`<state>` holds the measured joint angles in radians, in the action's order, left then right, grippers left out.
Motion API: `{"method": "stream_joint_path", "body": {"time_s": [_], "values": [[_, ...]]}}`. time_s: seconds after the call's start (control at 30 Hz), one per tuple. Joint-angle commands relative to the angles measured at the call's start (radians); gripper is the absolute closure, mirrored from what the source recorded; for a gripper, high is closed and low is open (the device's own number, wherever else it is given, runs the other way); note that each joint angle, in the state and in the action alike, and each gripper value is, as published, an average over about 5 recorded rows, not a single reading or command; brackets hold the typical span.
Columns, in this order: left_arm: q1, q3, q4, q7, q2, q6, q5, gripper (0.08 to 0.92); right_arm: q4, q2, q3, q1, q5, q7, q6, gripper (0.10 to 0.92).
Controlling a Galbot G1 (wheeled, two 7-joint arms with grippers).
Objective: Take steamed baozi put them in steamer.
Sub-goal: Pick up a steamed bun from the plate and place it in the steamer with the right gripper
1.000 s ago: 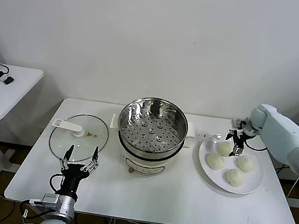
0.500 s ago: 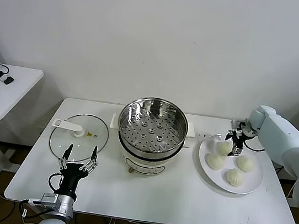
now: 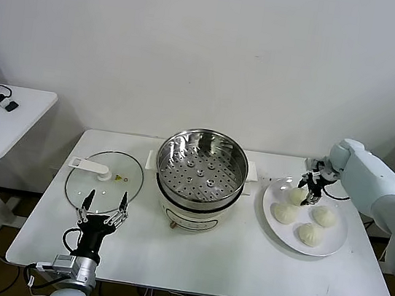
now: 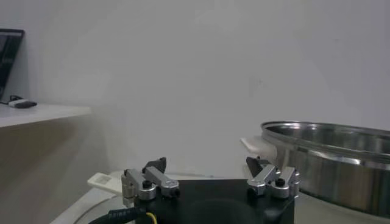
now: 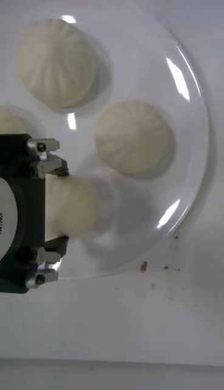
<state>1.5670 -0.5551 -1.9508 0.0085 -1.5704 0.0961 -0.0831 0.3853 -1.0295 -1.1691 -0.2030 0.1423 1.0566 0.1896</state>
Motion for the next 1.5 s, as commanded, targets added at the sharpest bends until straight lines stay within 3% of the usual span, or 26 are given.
{"method": "stream_joint_path", "body": {"time_s": [0.03, 0.23, 0.47, 0.7, 0.9, 1.13, 1.5], "values": [[0.002, -0.001, -0.004, 0.0, -0.001, 0.0, 0.0, 0.177, 0.063, 0.019, -0.059, -0.032, 0.025, 0.004, -0.002, 0.383], [0.006, -0.002, -0.008, -0.002, 0.001, 0.005, -0.001, 0.177, 0.186, 0.07, -0.166, -0.109, 0.067, 0.001, -0.013, 0.397], [0.008, -0.001, -0.015, -0.001, 0.004, 0.002, 0.001, 0.177, 0.467, 0.104, -0.37, -0.349, 0.122, -0.028, 0.018, 0.398], [0.009, -0.004, -0.033, -0.001, 0.007, -0.003, 0.002, 0.177, 0.587, 0.042, -0.526, -0.605, 0.18, -0.08, 0.146, 0.397], [0.015, -0.004, -0.04, -0.002, 0.003, -0.003, 0.005, 0.177, 0.674, 0.001, -0.585, -0.677, 0.225, -0.182, 0.355, 0.397], [0.023, 0.001, -0.042, -0.005, -0.005, 0.0, 0.009, 0.177, 0.622, -0.088, -0.629, -0.655, 0.308, -0.29, 0.662, 0.397], [0.014, 0.007, -0.029, -0.006, -0.025, 0.003, 0.023, 0.177, 0.435, -0.296, -0.634, -0.585, 0.232, -0.281, 0.683, 0.397]]}}
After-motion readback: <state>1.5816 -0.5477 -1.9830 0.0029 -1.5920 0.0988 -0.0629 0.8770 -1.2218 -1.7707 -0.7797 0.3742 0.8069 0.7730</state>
